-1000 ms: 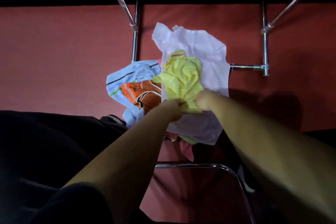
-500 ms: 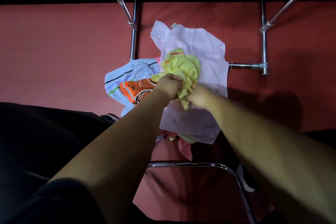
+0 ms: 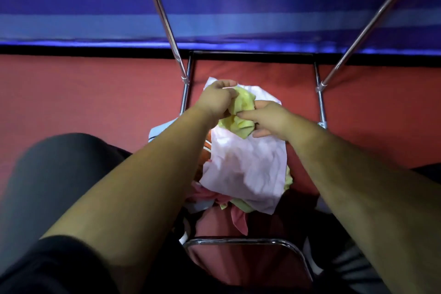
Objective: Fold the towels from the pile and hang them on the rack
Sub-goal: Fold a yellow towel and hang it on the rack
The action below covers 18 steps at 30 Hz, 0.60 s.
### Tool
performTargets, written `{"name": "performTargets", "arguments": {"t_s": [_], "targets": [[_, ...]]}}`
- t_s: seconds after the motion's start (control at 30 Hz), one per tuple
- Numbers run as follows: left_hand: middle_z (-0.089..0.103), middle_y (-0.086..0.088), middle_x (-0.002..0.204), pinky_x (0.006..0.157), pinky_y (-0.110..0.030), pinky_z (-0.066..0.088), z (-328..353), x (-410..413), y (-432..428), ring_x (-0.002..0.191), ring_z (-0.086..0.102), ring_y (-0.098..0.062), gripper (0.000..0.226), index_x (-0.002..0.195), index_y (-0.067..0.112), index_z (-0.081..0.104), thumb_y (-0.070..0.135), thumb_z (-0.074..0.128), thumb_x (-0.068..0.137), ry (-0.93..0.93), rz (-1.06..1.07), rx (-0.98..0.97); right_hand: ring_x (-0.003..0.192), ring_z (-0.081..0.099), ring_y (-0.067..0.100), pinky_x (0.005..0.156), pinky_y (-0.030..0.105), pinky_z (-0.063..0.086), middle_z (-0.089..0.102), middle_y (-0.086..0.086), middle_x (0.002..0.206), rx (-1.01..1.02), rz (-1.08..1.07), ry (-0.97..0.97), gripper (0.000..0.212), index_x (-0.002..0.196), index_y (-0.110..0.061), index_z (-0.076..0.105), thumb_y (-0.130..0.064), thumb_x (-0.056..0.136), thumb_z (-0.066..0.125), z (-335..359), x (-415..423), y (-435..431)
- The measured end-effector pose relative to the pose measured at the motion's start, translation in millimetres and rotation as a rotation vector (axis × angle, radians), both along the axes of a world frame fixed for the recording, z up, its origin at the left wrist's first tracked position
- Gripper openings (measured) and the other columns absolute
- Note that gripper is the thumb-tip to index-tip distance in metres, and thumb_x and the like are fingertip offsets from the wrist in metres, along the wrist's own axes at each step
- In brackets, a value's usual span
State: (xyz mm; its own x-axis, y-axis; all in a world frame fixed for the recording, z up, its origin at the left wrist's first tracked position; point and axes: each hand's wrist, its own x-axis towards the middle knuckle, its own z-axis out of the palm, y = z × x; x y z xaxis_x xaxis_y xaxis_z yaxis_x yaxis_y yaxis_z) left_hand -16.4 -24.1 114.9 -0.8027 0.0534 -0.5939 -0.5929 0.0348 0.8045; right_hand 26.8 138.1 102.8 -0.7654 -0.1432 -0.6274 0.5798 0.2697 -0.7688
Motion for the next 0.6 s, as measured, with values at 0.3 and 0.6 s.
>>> {"name": "performTargets", "arguments": {"t_s": [0.3, 0.6], "targets": [[0.07, -0.011, 0.135, 0.1, -0.045, 0.051, 122.7, 16.9, -16.8, 0.123, 0.067, -0.032, 0.08, 0.147, 0.012, 0.051, -0.012, 0.056, 0.071, 0.351, -0.527, 0.05, 0.094, 0.082, 0.03, 0.075, 0.039, 0.065, 0.083, 0.011, 0.106, -0.181, -0.168, 0.103, 0.029, 0.129, -0.01, 0.068, -0.017, 0.101, 0.068, 137.7, -8.8, 6.8], [0.069, 0.003, 0.138, 0.103, -0.026, 0.056, 134.0, 65.4, -27.9, 0.128, 0.066, -0.009, 0.09, 0.159, 0.025, 0.042, -0.002, 0.084, 0.085, 0.536, -0.586, -0.124, 0.091, 0.081, 0.025, 0.082, 0.04, 0.065, 0.082, 0.01, 0.107, -0.184, -0.26, 0.149, 0.028, 0.119, -0.012, 0.073, -0.035, 0.104, 0.069, 154.8, 25.0, -4.1]]}}
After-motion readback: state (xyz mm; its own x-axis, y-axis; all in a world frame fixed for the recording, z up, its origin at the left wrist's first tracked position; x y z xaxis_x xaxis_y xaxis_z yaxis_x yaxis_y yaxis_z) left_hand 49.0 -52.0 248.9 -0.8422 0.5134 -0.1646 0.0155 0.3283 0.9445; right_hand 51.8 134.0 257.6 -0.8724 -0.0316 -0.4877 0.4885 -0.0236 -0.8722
